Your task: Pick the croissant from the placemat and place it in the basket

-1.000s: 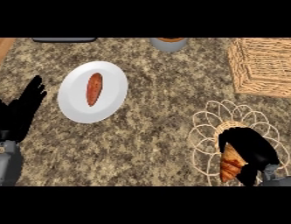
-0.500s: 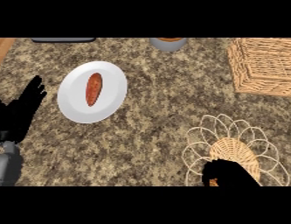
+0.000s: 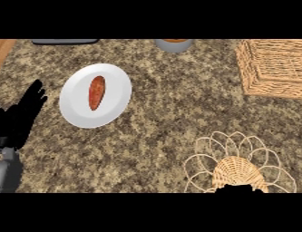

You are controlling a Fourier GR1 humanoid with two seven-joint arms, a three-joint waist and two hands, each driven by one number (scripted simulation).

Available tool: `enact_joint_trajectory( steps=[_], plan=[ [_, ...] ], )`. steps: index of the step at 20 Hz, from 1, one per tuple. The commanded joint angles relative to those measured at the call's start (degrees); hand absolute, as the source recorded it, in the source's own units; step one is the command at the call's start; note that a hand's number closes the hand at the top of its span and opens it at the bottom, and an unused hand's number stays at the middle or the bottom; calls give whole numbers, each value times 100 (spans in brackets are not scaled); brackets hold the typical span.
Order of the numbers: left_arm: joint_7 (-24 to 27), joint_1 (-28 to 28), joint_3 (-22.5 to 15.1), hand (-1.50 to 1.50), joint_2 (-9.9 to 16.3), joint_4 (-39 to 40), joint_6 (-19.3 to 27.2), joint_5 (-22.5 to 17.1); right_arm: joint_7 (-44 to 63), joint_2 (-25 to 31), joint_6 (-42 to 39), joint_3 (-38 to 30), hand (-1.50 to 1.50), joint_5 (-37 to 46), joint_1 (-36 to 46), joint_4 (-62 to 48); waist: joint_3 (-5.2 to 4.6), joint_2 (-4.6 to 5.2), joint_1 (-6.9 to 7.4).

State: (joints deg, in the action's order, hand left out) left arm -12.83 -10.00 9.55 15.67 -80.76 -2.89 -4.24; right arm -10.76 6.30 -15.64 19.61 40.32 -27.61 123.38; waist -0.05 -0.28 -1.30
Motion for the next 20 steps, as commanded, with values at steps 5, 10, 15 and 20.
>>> enact_joint_trajectory(
  steps=[5, 10, 15, 20],
  plan=[
    [338, 110, 13, 0, -60, 120, -29, 76, 1193, -161, -336, -764, 150, -835, -143, 2124, 0, 24, 79],
    [-30, -249, -72, 0, -88, 137, -27, 48, 2564, -397, -651, -1238, 150, -815, 1204, 2276, -7, 43, 114],
    [202, 7, 19, 0, 43, 80, -306, -64, 3599, -475, -864, -1960, 150, -1072, 2865, 1724, -4, 33, 169],
    [-98, -229, -106, 0, -103, 22, 5, 126, 4624, -153, -1003, -3026, 150, -1364, 4773, 1174, -3, 21, 151]
  ],
)
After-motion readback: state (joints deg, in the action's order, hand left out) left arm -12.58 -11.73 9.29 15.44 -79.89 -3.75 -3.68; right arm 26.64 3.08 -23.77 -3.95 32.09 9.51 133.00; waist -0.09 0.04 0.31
